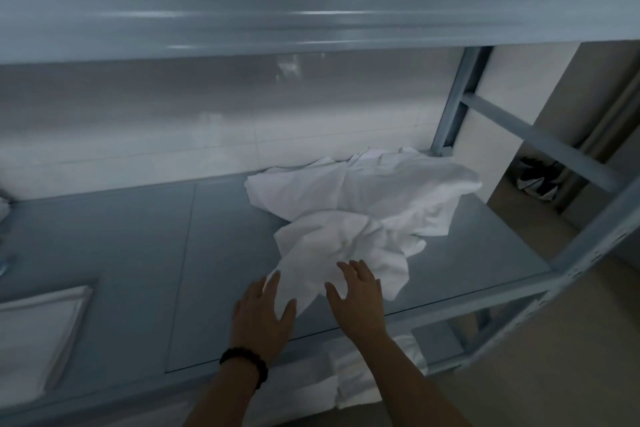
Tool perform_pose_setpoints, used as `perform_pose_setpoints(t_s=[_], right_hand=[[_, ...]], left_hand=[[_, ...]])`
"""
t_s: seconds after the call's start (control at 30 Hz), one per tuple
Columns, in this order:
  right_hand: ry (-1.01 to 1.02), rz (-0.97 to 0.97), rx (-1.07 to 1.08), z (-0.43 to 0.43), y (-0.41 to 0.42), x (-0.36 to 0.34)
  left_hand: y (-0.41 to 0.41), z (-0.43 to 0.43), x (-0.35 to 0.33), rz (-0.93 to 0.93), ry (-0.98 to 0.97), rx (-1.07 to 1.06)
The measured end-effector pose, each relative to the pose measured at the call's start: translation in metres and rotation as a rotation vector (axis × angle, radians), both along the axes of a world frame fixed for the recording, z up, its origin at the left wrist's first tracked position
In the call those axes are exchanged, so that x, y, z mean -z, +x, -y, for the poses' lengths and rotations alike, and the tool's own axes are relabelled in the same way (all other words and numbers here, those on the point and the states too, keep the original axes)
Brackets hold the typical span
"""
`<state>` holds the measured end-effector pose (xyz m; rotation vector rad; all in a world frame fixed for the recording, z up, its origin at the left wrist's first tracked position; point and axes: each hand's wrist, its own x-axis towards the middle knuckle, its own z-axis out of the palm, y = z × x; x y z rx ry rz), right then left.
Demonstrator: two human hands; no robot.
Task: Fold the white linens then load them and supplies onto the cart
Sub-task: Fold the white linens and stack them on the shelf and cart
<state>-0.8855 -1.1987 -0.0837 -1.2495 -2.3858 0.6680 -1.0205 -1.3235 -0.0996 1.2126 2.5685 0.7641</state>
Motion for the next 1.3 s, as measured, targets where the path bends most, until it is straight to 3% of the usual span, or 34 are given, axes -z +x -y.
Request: perform_pose_setpoints(t_s=[0.4,0.53,0.83,1.1,1.3], right_hand=[[0.047,0.362,0.056,-0.085,0.047,0.029],[0.051,0.416,0.018,-0.106,0.053,0.044],[0.192,0.327,0.036,-0.120,0.043,0.051],[0.266,0.293,0.004,-0.100,0.022,0.022],[0.335,0.121,-0.031,-0.057,-0.011,-0.010]], left_hand=[[0.016,-0.100,0.021,-0.366,-0.290,0.218],[0.010,-0.125,0.035,-0.405,-0.403,0.310],[0.010,-0.130,0.032,-0.525,0.013,0.278],[-0.006,-0.096,-0.004,-0.551,0.021,0.155],[-0.035,-0.047,-0.036,-0.524,0.087,0.081]])
